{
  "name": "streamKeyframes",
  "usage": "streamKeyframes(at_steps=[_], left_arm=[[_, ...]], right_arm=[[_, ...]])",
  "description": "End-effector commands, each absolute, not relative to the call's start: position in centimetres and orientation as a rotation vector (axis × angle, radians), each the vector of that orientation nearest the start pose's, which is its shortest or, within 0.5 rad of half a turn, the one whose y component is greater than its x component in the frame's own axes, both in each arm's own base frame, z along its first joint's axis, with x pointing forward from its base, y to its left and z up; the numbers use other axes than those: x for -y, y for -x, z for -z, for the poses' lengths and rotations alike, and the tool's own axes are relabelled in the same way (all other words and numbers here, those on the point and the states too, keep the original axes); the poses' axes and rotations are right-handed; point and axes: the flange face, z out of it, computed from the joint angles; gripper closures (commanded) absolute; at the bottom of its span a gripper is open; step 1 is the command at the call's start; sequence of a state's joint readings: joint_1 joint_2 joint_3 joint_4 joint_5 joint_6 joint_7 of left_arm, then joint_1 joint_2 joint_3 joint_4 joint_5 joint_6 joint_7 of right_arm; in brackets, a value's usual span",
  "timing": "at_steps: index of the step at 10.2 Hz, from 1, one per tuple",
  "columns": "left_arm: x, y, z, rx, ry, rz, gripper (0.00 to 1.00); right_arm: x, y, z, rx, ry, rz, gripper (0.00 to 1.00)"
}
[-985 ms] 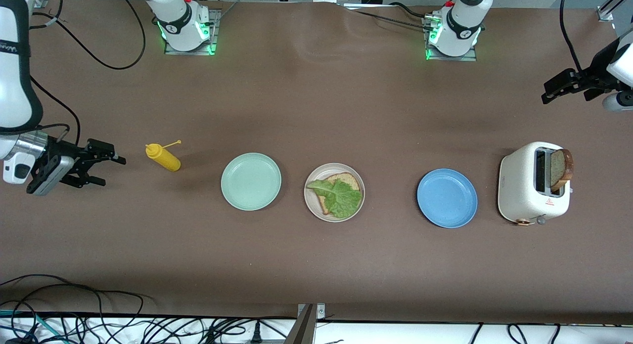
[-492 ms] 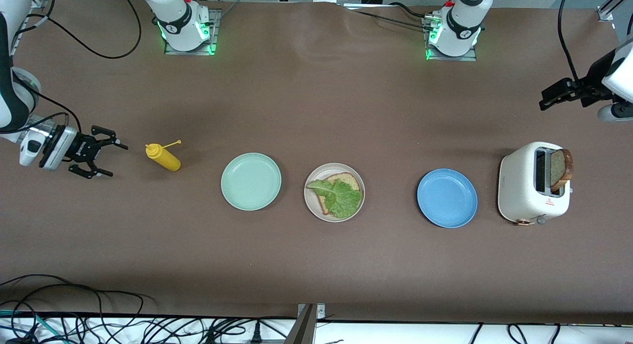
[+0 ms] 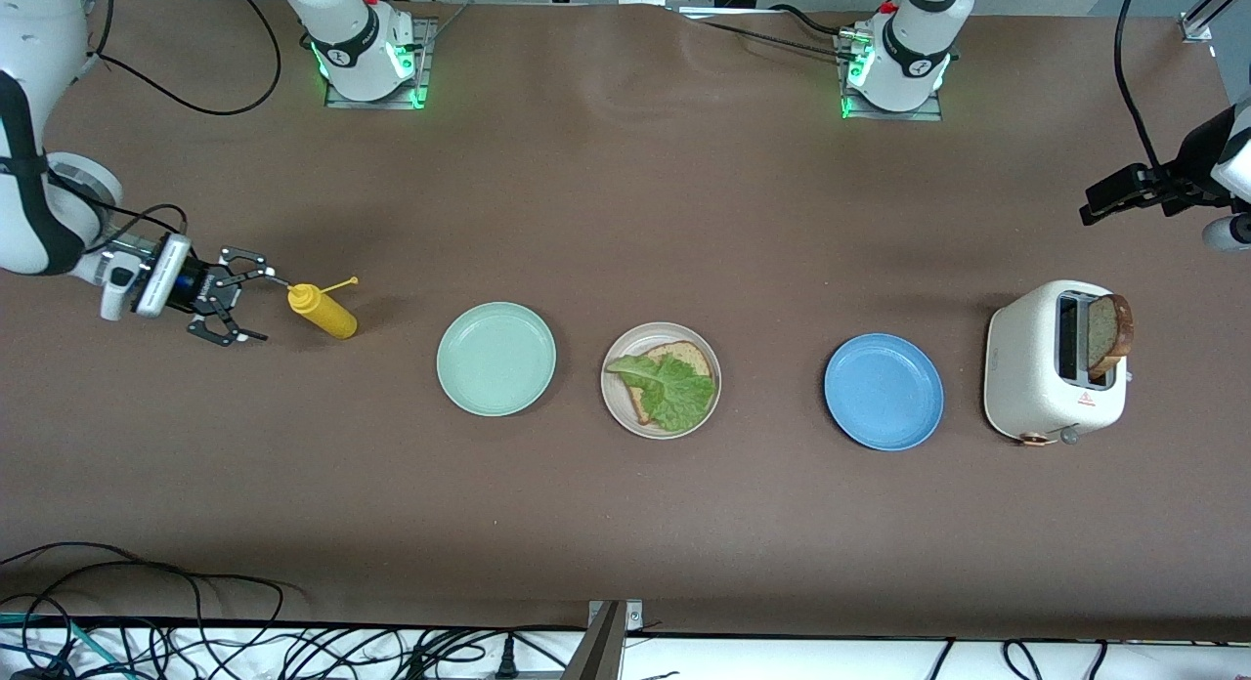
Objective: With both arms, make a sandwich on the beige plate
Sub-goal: 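Lower the right gripper around the yellow mustard bottle, then grasp the mustard bottle with the right gripper and lift it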
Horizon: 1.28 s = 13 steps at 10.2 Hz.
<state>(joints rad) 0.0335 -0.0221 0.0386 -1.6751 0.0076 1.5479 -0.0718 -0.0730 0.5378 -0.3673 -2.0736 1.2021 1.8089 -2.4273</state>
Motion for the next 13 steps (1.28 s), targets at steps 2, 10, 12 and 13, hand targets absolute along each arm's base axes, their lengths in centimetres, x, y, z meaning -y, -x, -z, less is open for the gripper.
streamKeyframes(at_steps=[2, 10, 12, 13], left_arm=[[-4.3, -54.4, -59.2, 0.204, 3.098, -0.158, 0.00], [-3.2, -54.5, -59.2, 0.178, 3.097, -0.157, 0.00], [-3.2, -54.5, -59.3, 0.175, 3.097, -0.154, 0.00], [-3.2, -54.5, -59.3, 0.178, 3.097, -0.154, 0.00]], right_arm=[[14.1, -50.5, -14.9, 1.287, 1.815, 0.951, 0.00], [10.4, -51.8, -13.9, 1.333, 1.812, 0.932, 0.95], [9.3, -53.2, -14.9, 1.381, 1.825, 0.928, 1.00], [8.3, -54.6, -16.2, 1.438, 1.833, 0.944, 1.00]])
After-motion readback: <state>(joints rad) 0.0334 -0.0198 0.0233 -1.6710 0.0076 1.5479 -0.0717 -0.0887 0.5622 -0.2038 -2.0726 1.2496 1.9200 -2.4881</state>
